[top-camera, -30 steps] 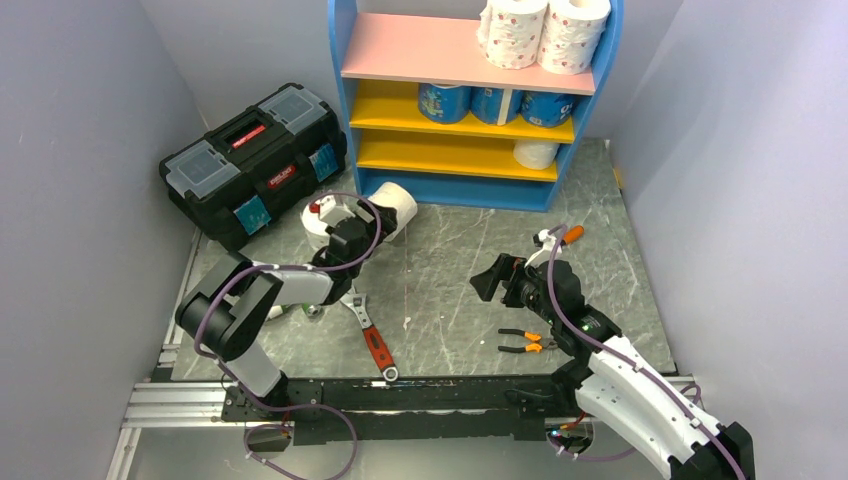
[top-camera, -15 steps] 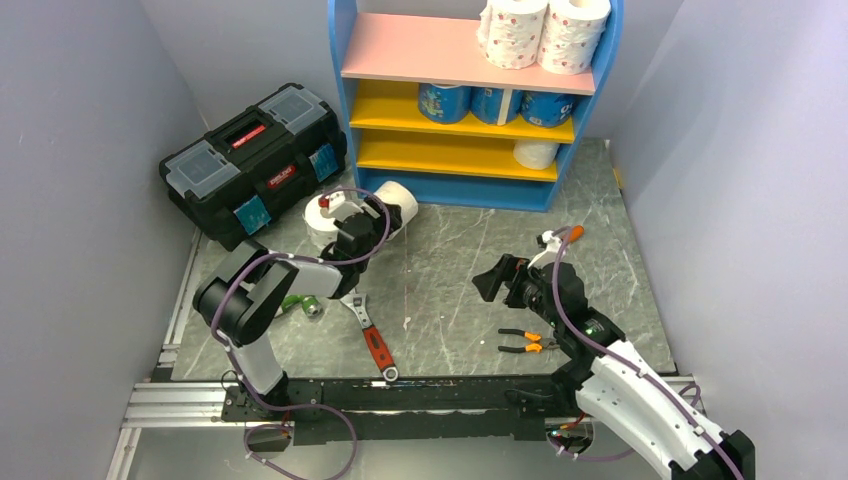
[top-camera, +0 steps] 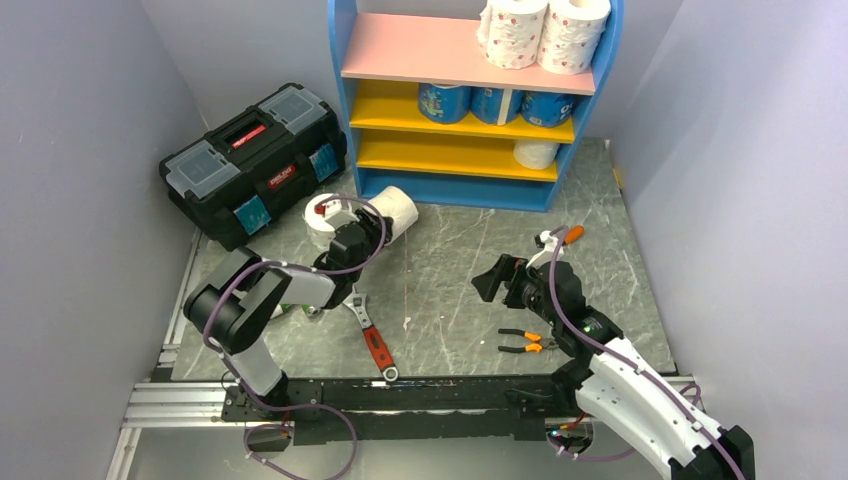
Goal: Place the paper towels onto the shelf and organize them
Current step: Pick up the paper towel from the center of the board, then place the paper towel at the center of the board.
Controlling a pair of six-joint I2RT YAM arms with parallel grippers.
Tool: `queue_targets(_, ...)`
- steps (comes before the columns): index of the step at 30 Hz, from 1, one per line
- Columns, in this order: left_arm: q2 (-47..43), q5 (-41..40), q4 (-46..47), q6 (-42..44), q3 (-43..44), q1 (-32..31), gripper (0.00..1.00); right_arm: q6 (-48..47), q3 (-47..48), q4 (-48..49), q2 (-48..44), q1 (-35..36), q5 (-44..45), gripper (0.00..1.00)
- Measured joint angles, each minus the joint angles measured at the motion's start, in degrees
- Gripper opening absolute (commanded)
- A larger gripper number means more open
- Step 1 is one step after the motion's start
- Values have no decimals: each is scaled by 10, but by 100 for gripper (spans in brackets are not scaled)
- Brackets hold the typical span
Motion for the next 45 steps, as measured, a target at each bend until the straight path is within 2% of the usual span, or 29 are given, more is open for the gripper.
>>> queue_targets(6, -55, 6, -16, 9, -27, -8, 35, 0, 0, -2, -14, 0, 2, 99)
queue_targets(11, -143, 10, -99, 45, -13, -38, 34, -1, 2, -20, -23, 0, 15, 99)
queue_targets(16, -204, 33, -279, 108, 61, -70, 37, -7, 10, -33, -35, 0, 30, 99)
queue_targets(23, -235, 44, -546, 237, 188, -132, 40, -14, 25, -65, -57, 0, 59, 99)
queue_targets(26, -234, 38, -647, 290, 237, -170, 42, -18, 40, -82, -56, 0, 74, 99)
queue_targets(30, -216, 22, -730, 346, 286, -221, 44, -24, 57, -90, -52, 0, 87, 99)
queue_targets(40, -74, 0, -762, 427, 307, -313, 43, -24, 72, -123, -66, 0, 113, 99)
queue_targets(45, -37, -18, -761, 452, 339, -343, 49, -20, 73, -134, -80, 0, 120, 99)
